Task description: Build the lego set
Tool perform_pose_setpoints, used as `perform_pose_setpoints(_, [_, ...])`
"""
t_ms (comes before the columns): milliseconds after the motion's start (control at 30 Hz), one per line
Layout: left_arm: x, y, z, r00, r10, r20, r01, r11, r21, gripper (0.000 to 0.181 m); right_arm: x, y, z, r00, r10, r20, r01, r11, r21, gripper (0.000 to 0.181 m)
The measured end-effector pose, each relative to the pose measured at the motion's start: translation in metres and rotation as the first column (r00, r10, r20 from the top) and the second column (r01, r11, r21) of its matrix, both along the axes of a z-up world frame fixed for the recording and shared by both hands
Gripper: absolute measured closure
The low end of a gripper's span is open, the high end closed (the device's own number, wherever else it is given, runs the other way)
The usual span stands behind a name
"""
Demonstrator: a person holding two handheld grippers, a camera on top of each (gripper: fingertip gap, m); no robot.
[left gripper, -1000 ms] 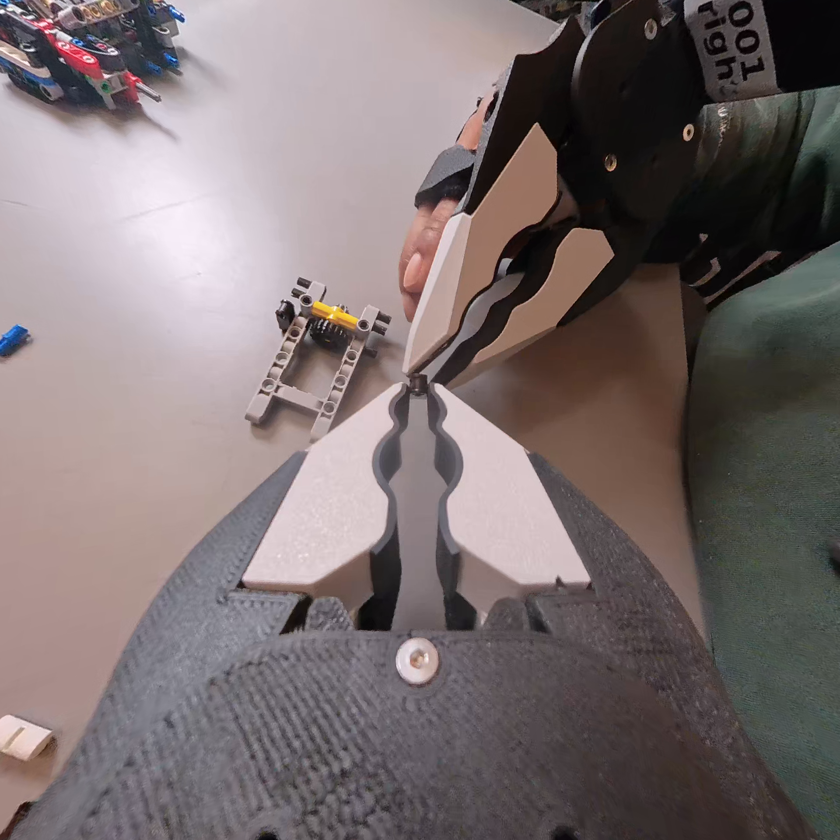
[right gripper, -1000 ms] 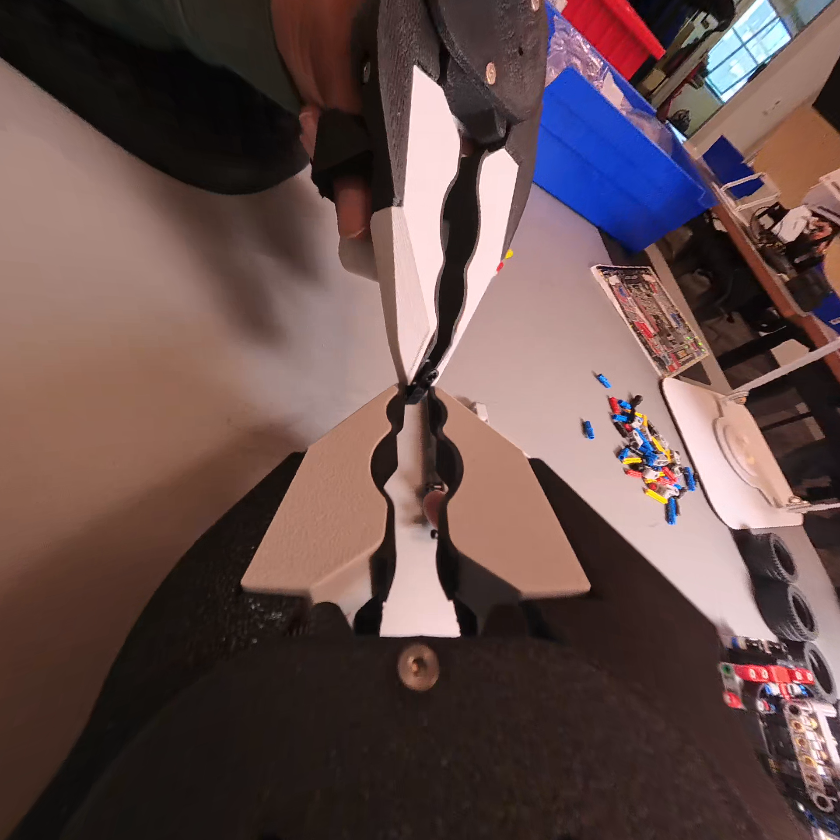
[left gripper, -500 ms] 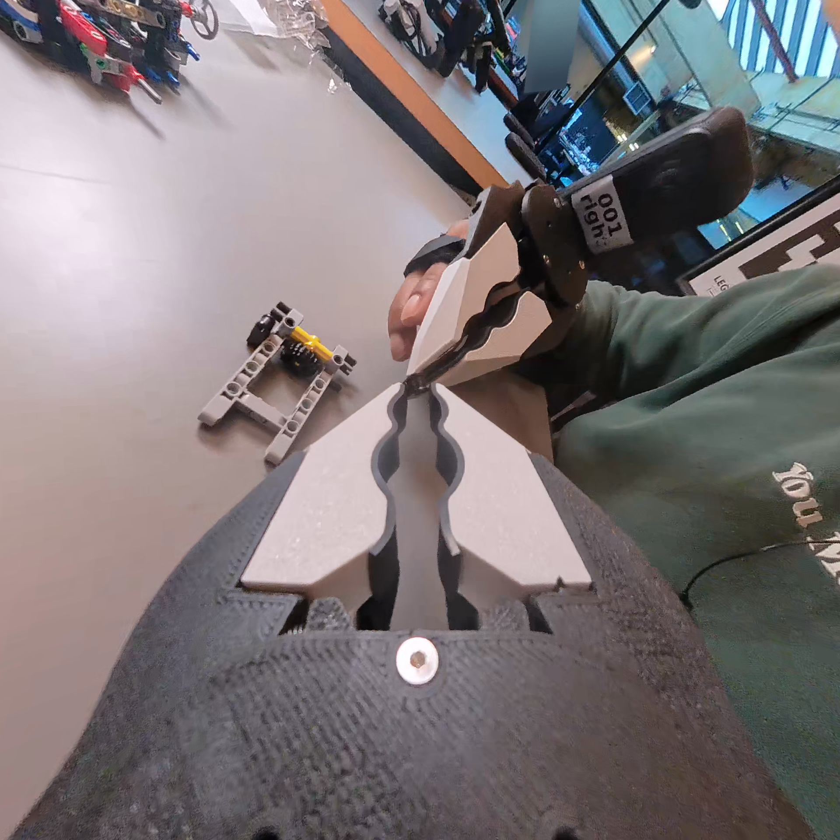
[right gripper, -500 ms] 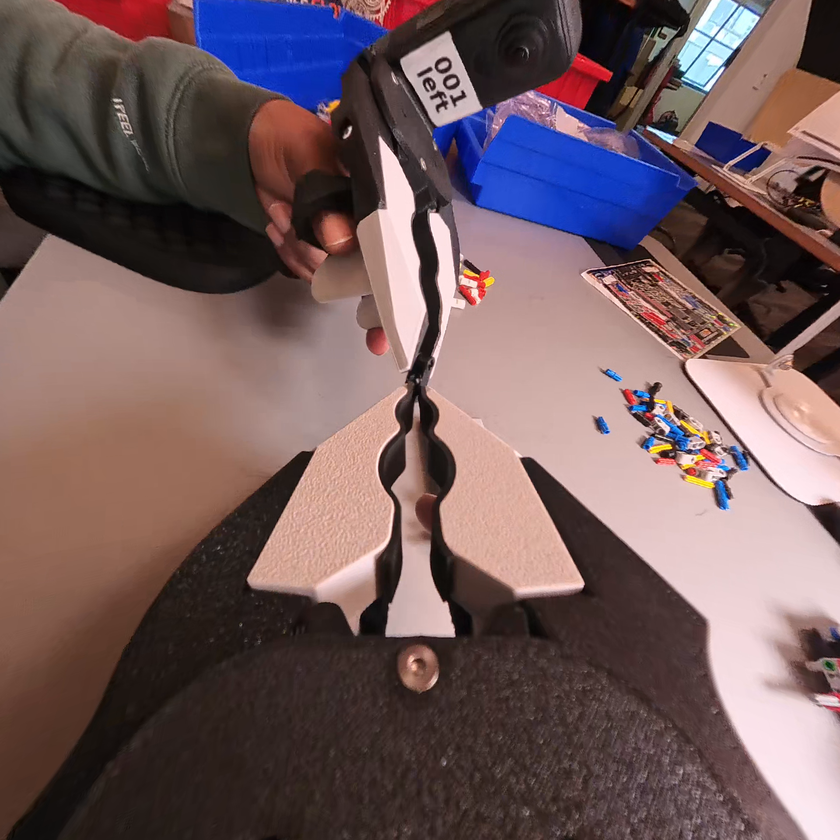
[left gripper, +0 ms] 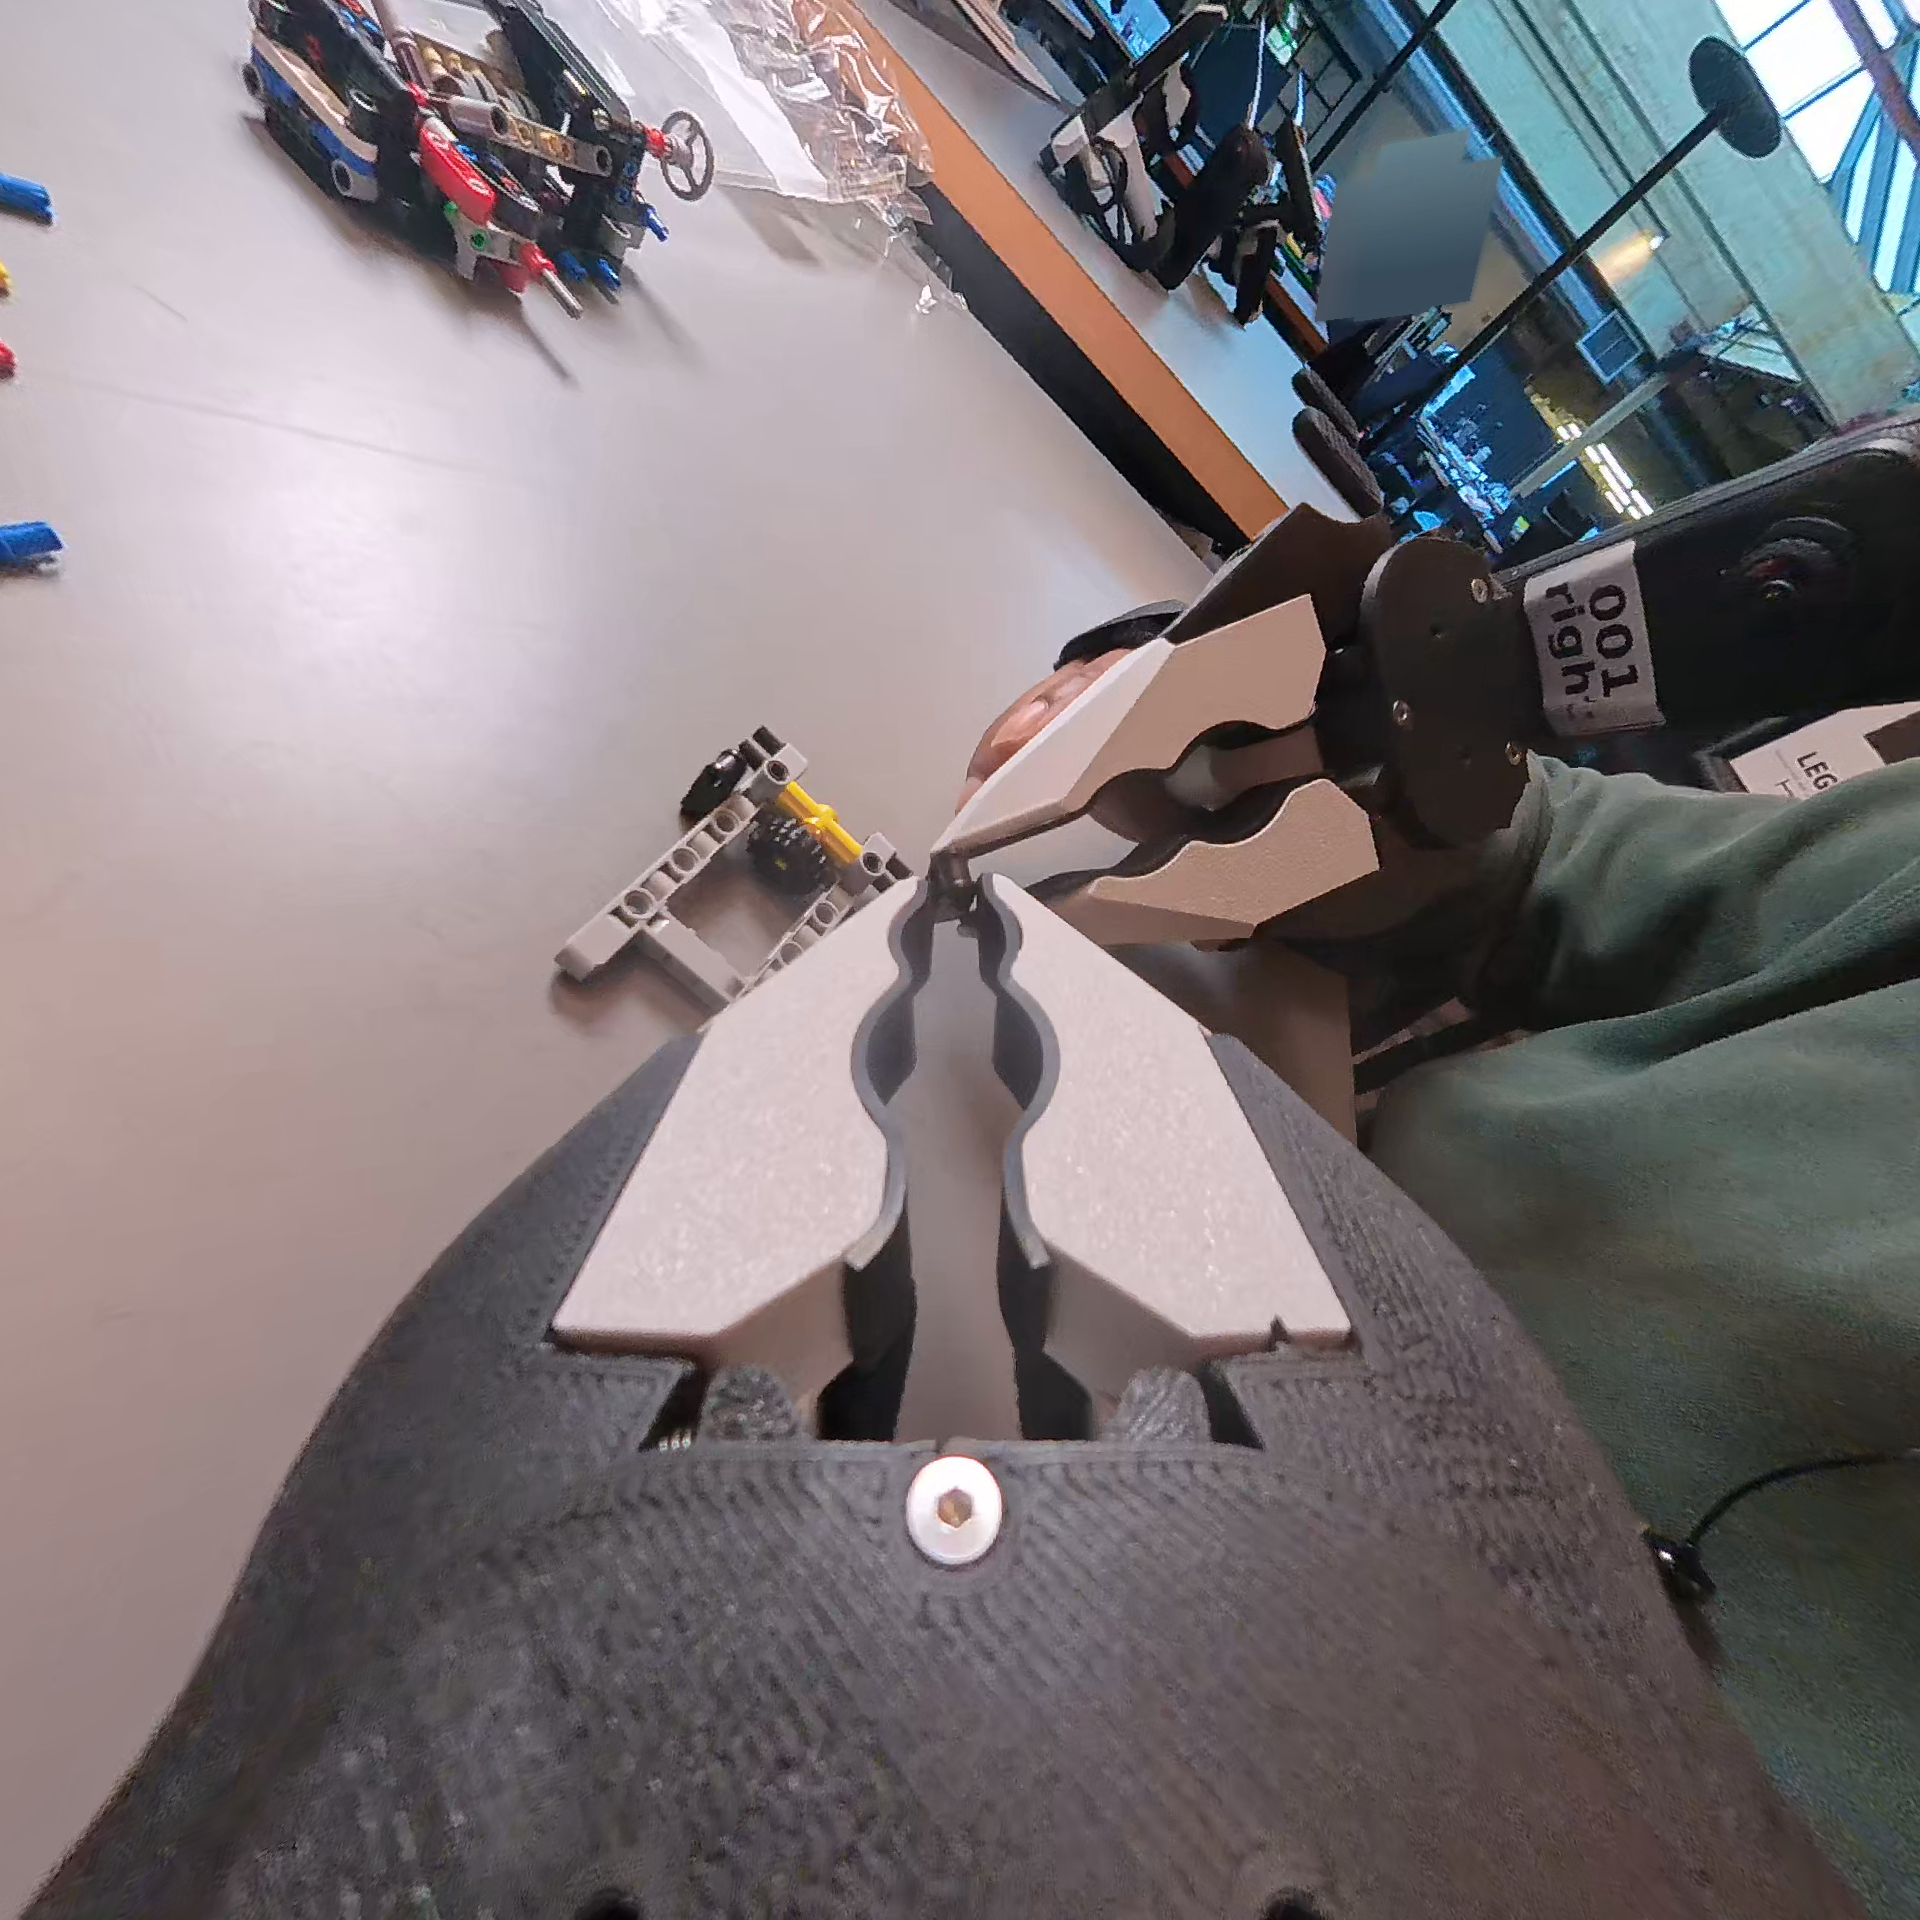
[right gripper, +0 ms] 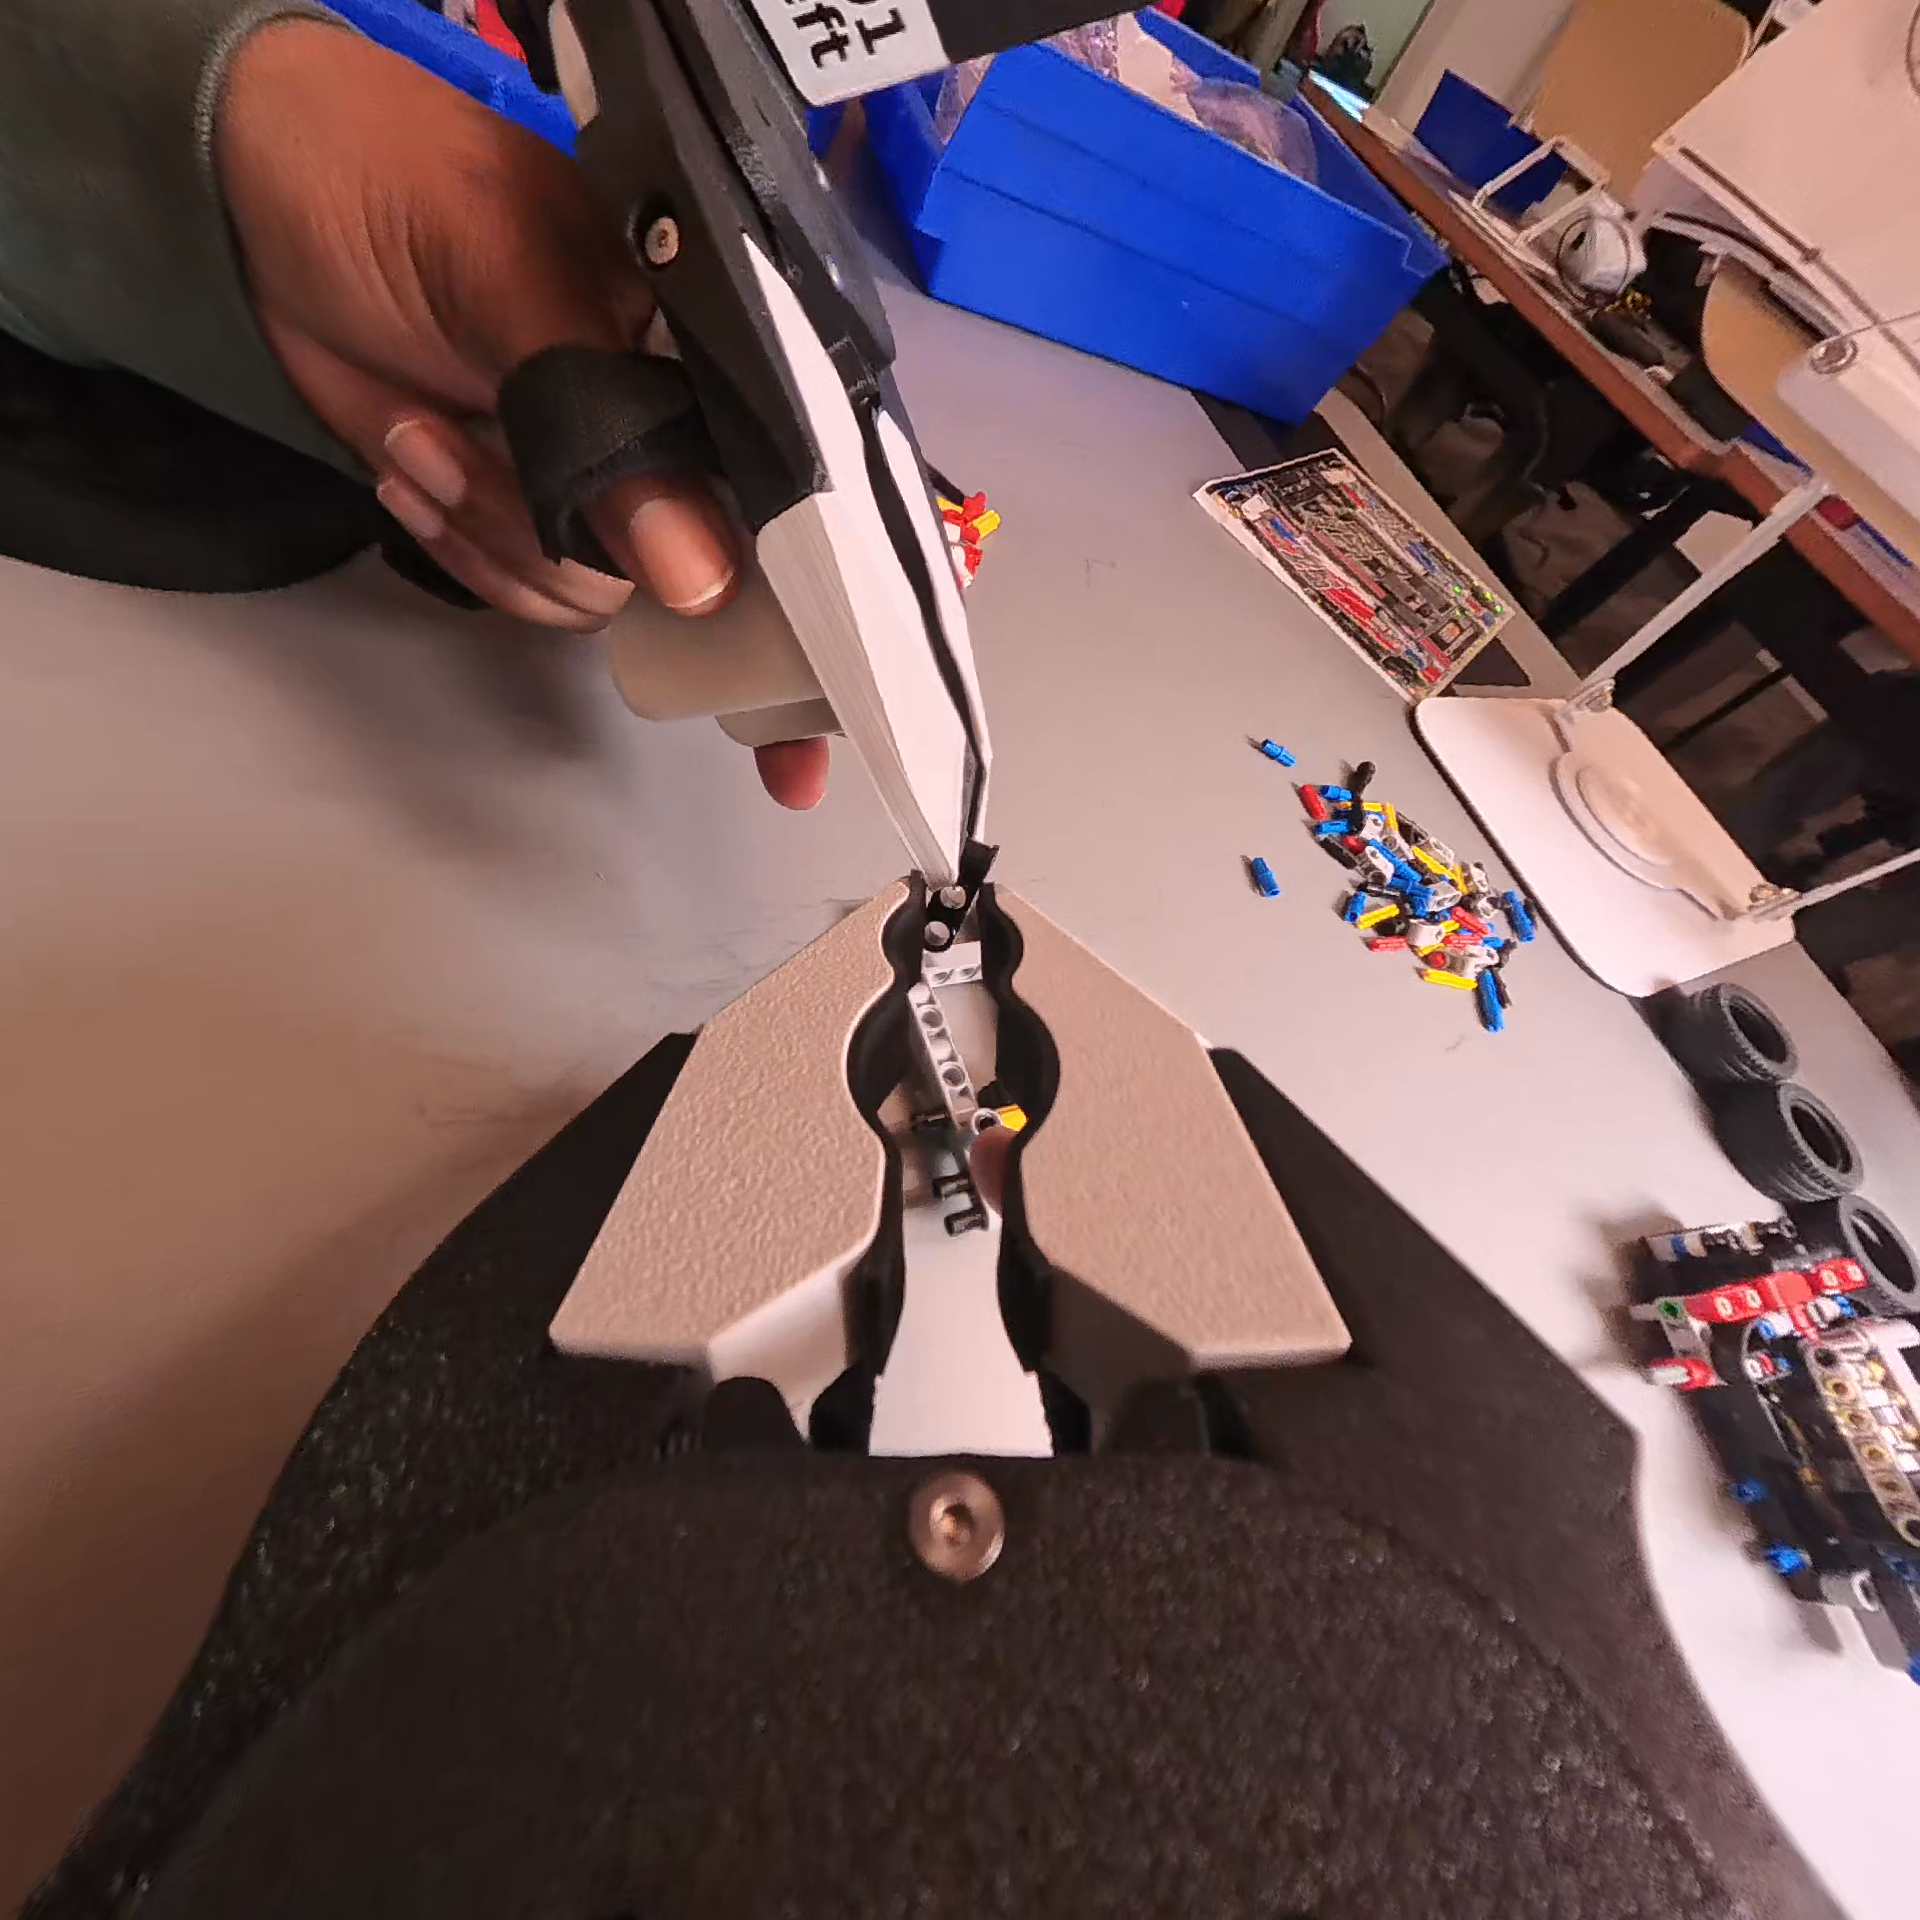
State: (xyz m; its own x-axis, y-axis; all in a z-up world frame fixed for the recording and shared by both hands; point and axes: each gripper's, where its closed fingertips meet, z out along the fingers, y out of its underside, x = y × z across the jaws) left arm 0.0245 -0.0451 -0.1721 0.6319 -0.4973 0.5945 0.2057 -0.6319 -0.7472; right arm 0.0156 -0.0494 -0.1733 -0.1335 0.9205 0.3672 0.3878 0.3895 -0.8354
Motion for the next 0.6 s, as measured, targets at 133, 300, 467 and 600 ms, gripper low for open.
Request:
perform_pose_setpoints(133, [-0.001, 0.001, 0.001, 0.999, 0.004, 0.033, -0.004, 1.000, -0.008, 0.175, 0.000, 0.001, 0.000, 1.000, 0.000, -0.006, 0.000, 0.999, -0.054, 0.174])
perform_pose_setpoints(300, [0.000, 0.000, 0.006, 0.972, 0.002, 0.234, 0.015, 0.997, -0.070, 0.174, 0.000, 0.001, 0.004, 1.000, 0.009, -0.030, -0.011, 0.997, -0.082, 0.174])
perform_pose_setpoints(467, [0.000, -0.003, 0.025, 0.900, -0.041, 0.433, 0.074, 0.995, -0.061, 0.173, 0.004, 0.000, 0.015, 0.994, 0.051, -0.095, -0.062, 0.990, -0.124, 0.176])
perform_pose_setpoints(600, [0.000, -0.005, 0.030, 0.897, -0.062, 0.439, 0.085, 0.996, -0.034, 0.175, 0.006, -0.003, 0.021, 0.988, 0.080, -0.130, -0.097, 0.987, -0.126, 0.176])
